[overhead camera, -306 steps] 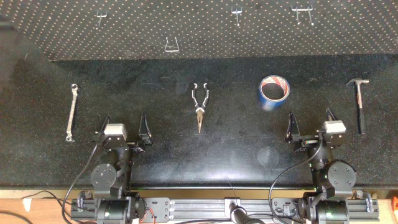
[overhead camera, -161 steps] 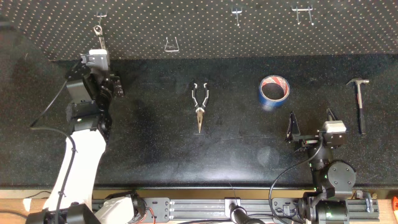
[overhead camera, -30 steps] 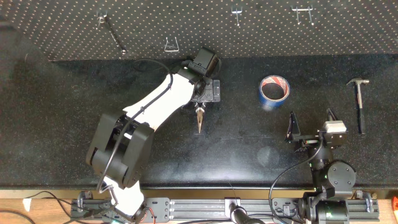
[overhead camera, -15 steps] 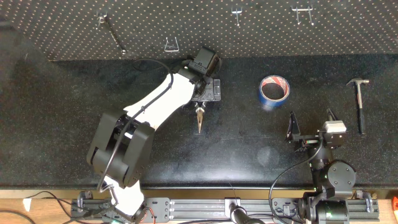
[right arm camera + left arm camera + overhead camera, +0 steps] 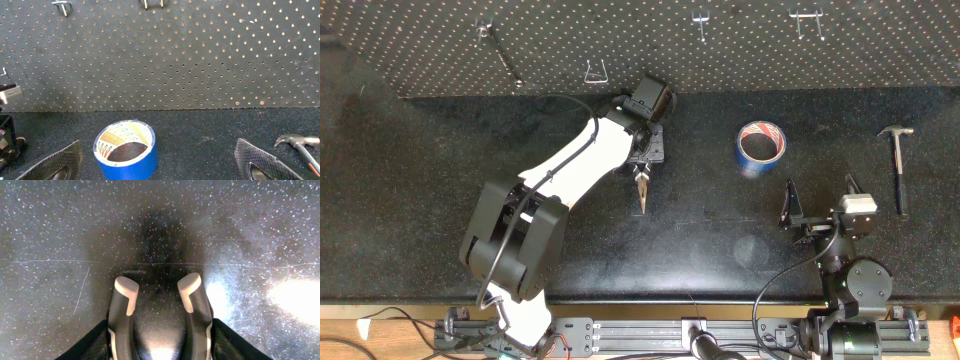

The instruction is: Place Tools Onto Pegboard

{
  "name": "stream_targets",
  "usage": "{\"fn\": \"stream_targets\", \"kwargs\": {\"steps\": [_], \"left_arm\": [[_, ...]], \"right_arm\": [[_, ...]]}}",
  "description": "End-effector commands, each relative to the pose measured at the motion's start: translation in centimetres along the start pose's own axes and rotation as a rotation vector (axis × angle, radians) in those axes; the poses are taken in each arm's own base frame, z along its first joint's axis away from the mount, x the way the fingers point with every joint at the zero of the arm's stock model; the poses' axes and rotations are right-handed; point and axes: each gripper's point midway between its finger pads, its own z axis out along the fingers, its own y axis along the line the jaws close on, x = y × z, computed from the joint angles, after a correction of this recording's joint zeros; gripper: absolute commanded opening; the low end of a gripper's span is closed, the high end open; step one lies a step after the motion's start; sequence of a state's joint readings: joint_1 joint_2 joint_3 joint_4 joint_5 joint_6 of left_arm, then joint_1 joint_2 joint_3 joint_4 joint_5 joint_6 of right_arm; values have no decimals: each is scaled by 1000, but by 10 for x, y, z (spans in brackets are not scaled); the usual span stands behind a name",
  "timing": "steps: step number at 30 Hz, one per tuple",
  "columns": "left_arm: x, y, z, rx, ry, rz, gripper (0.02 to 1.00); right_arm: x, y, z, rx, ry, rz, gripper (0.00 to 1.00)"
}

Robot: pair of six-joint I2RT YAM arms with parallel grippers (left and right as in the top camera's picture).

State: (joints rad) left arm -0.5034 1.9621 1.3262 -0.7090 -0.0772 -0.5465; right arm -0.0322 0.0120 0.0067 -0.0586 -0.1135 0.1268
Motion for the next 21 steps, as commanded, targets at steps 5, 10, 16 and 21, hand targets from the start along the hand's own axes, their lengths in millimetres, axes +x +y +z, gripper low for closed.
{"fn": "stream_targets", "kwargs": {"steps": [5, 10, 16, 21], "left_arm": [[-1, -3, 6, 14, 16, -3, 417], [-1, -3, 6, 15, 16, -4, 25], [-13, -4, -24, 10, -68, 8, 25], [-39, 41, -162, -68, -400, -55, 27]], "right_arm": [[1, 1, 0, -4, -1, 7, 996], [1, 1, 0, -4, -1, 8, 996], [1, 1, 0, -4, -1, 8, 996], [1, 1, 0, -4, -1, 8, 996]]}}
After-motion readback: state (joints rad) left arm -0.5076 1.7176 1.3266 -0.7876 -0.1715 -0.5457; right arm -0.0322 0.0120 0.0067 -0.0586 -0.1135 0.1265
